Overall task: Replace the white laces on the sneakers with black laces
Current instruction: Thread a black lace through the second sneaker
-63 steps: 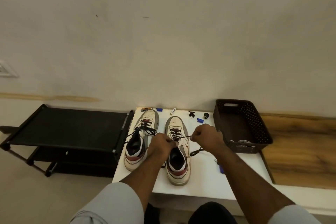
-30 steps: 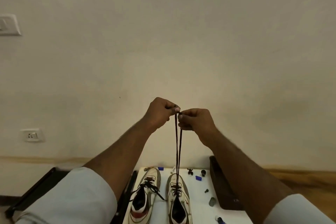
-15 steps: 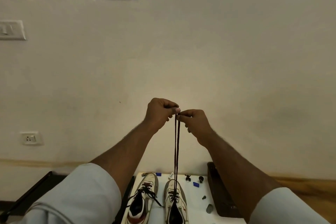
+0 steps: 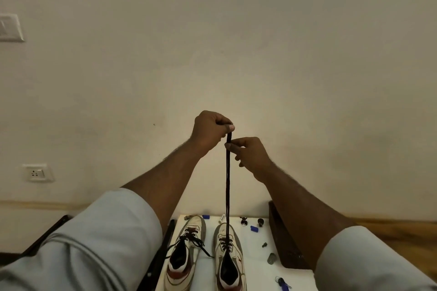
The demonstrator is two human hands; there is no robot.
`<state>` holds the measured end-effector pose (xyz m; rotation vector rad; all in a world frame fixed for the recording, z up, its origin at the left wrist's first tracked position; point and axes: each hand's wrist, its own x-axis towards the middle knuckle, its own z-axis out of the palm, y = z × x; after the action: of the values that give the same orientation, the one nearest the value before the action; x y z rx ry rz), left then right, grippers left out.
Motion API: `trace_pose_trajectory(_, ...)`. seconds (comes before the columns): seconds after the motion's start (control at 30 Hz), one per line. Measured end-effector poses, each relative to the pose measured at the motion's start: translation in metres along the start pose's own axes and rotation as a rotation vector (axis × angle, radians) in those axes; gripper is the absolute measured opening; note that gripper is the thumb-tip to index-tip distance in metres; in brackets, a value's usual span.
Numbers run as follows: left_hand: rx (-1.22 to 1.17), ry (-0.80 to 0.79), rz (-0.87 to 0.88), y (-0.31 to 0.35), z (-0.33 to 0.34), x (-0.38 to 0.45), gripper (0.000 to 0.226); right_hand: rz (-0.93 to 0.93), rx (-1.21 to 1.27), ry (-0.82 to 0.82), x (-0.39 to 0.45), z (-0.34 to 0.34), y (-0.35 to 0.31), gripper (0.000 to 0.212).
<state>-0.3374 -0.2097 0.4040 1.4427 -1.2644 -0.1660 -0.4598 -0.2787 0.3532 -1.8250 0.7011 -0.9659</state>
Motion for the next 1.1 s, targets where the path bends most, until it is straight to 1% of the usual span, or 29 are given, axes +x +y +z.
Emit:
trace_pose_trajectory(0.07,-0.001,0.015,-0.005,0.0,0.002,0.001,0.006,0.016,-0.03,-0.032,-0.001,0.006,0.013,0.018)
trace_pose_trajectory(0.13,-0.032,0.035,-0.011,0.0,0.004,0.002,0.006,0.063,-0.074,-0.088,-0.005,0.013,0.035,0.02)
trace_pose_trajectory(0.27,-0.149,0.076,-0.03,-0.005,0.01,0.011,0.002,0.283,-0.157,-0.271,-0.022,0.031,0.103,0.011)
trace_pose_trajectory(0.3,-0.173,0.097,-0.043,-0.01,0.012,0.014,0.003,0.329,-0.151,-0.297,-0.027,0.034,0.118,0.009)
trace_pose_trajectory(0.33,-0.188,0.108,-0.063,-0.021,0.015,0.018,0.006,0.372,-0.115,-0.288,-0.031,0.038,0.134,0.009)
trace_pose_trajectory(0.37,-0.166,0.107,-0.085,-0.031,0.016,0.02,0.018,0.4,-0.071,-0.25,-0.033,0.04,0.144,0.01)
trace_pose_trajectory(0.43,0.004,0.098,-0.111,-0.067,0.021,0.013,0.061,0.442,0.005,-0.156,-0.032,0.043,0.162,0.013)
trace_pose_trajectory(0.47,0.087,0.089,-0.109,-0.087,0.024,0.001,0.075,0.454,0.032,-0.122,-0.03,0.042,0.166,0.016)
trace_pose_trajectory(0.5,0.132,0.068,-0.123,-0.112,0.029,-0.015,0.076,0.468,0.057,-0.102,-0.024,0.043,0.173,0.018)
trace_pose_trajectory(0.57,0.153,-0.04,-0.207,-0.157,0.046,-0.059,0.055,0.504,0.092,-0.075,-0.014,0.043,0.187,0.027)
trace_pose_trajectory(0.6,0.167,-0.107,-0.259,-0.179,0.055,-0.084,0.048,0.524,0.083,-0.059,-0.012,0.042,0.195,0.036)
trace_pose_trajectory(0.63,0.201,-0.165,-0.287,-0.2,0.064,-0.106,0.046,0.538,0.049,-0.03,-0.012,0.04,0.203,0.046)
trace_pose_trajectory(0.67,0.244,-0.225,-0.3,-0.223,0.074,-0.127,0.048,0.535,0.008,0.005,-0.014,0.04,0.217,0.056)
trace_pose_trajectory(0.7,0.28,-0.284,-0.302,-0.24,0.081,-0.142,0.055,0.486,-0.033,0.046,-0.018,0.04,0.227,0.053)
trace_pose_trajectory(0.77,0.321,-0.414,-0.312,-0.265,0.095,-0.161,0.069,0.379,-0.094,0.068,-0.035,0.044,0.255,0.031)
trace_pose_trajectory(0.8,0.326,-0.461,-0.306,-0.27,0.098,-0.165,0.071,0.363,-0.124,0.028,-0.044,0.047,0.266,0.03)
trace_pose_trajectory(0.83,0.318,-0.489,-0.293,-0.279,0.104,-0.169,0.068,0.368,-0.135,-0.042,-0.053,0.053,0.28,0.035)
trace_pose_trajectory(0.9,0.289,-0.498,-0.28,-0.289,0.112,-0.174,0.053,0.355,-0.155,-0.193,-0.068,0.063,0.299,0.049)
trace_pose_trajectory(0.97,0.27,-0.45,-0.326,-0.299,0.115,-0.177,0.041,0.304,-0.185,-0.279,-0.077,0.069,0.309,0.054)
trace_pose_trajectory(1.1,0.17,-0.255,-0.406,-0.319,0.124,-0.195,0.016,0.215,-0.25,-0.31,-0.077,0.064,0.328,0.043)
